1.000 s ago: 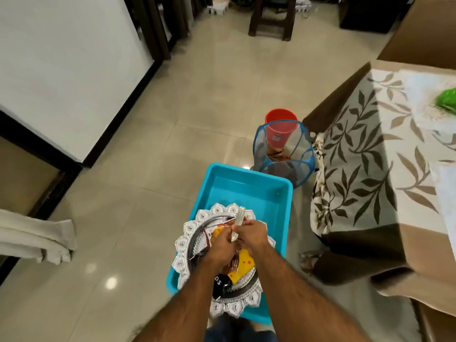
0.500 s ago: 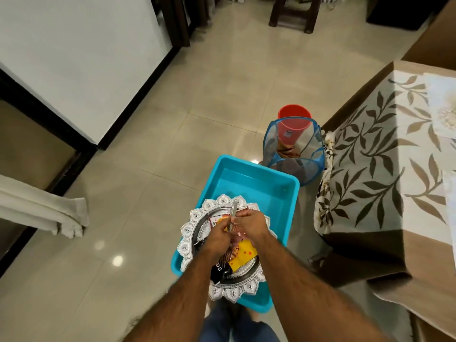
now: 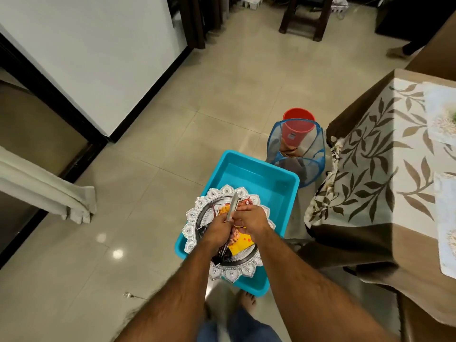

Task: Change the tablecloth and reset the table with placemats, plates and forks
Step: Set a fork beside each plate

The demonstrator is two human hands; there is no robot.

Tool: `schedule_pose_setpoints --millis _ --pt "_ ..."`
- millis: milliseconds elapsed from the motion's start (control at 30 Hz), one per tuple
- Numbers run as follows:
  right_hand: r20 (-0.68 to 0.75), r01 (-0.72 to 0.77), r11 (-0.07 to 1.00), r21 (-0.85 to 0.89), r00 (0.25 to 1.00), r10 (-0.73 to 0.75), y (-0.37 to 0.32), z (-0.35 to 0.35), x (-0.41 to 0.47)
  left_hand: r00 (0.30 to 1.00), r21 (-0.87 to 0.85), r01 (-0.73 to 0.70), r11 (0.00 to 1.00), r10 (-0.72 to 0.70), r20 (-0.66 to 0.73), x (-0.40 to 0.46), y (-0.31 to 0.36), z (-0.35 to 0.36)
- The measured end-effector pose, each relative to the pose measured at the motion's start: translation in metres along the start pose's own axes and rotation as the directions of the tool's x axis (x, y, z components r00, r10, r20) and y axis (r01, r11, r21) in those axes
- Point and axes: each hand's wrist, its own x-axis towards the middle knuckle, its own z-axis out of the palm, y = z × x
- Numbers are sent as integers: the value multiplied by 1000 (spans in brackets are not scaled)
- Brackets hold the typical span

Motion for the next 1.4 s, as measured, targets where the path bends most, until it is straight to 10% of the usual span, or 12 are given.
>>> schedule_pose_setpoints --millis 700,967,1400 --pt "165 156 925 -346 981 -104 131 252 -73 969 -234 -82 969 22 -248 -114 -141 -243" --pt "326 312 555 -771 942 -77 260 365 -15 890 -375 -57 925 -124 -440 -89 -269 -359" --pt "375 368 92 -925 923 80 529 452 205 740 -579 -17 815 -379 -555 68 -566 -410"
